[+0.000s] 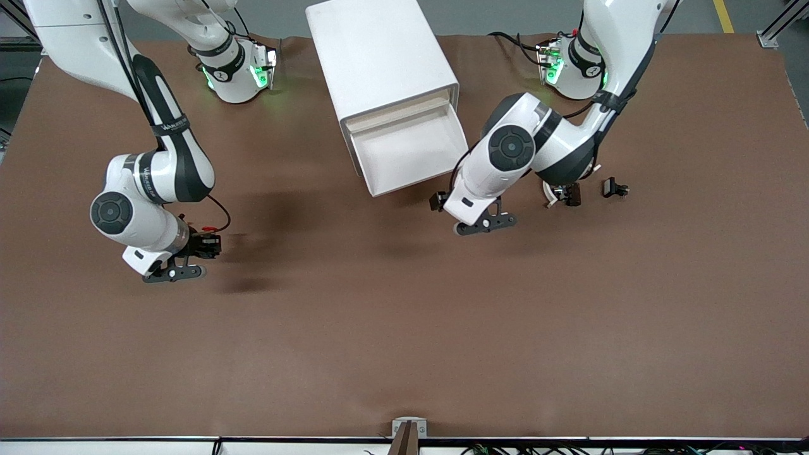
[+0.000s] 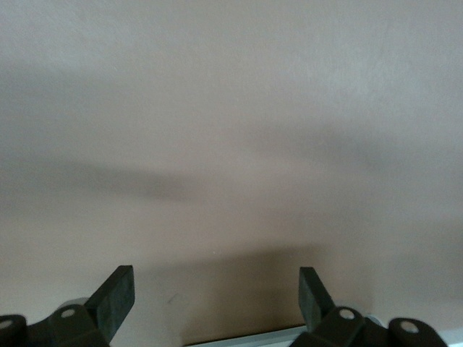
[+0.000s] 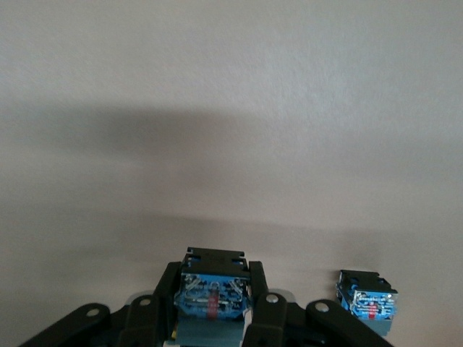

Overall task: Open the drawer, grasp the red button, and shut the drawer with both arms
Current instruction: 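Push the drawer shut with the left gripper while the right gripper lowers the button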

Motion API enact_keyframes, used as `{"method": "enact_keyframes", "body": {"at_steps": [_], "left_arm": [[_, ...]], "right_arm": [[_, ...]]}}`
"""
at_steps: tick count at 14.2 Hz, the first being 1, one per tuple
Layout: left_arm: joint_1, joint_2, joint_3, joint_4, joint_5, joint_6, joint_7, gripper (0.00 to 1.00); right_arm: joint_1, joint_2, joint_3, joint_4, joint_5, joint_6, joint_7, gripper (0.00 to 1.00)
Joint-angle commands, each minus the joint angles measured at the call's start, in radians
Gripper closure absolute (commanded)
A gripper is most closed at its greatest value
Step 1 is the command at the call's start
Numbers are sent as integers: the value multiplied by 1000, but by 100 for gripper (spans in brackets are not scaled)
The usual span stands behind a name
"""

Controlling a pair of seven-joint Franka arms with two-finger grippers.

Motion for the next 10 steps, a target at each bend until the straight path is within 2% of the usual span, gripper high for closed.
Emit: {"method": "enact_keyframes", "body": {"at_steps": [1, 4, 8, 10], "left_arm": [[-2, -22, -29, -50, -9, 24, -4, 0], [-26, 16, -38, -50, -9, 26, -26, 0], [-78, 44, -40, -46, -10, 26, -90, 0], [-112, 47, -40, -47, -12, 21, -127, 0]], "right_arm": [[-41, -47, 20, -82, -14, 38, 51, 78], [-61, -41, 20, -106, -14, 57, 62, 78], [-73, -5, 20, -126, -14, 172, 62, 78], [-77, 1, 21, -126, -14, 176, 61, 77]]}}
